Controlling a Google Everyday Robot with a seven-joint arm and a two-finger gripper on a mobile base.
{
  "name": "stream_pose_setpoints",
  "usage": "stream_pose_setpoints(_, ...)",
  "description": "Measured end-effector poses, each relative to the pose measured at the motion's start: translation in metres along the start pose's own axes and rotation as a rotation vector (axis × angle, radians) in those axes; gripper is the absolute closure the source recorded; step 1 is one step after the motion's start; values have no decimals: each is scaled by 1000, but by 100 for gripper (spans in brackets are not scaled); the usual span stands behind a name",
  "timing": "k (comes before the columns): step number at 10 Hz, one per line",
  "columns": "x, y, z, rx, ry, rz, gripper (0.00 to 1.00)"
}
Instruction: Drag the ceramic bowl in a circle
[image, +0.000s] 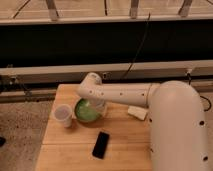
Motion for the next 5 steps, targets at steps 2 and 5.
stream_pose_setpoints(2,-7,0,-1,-1,-7,-13,99)
stream_pose_setpoints(5,-9,0,-2,-1,-15,-19,99)
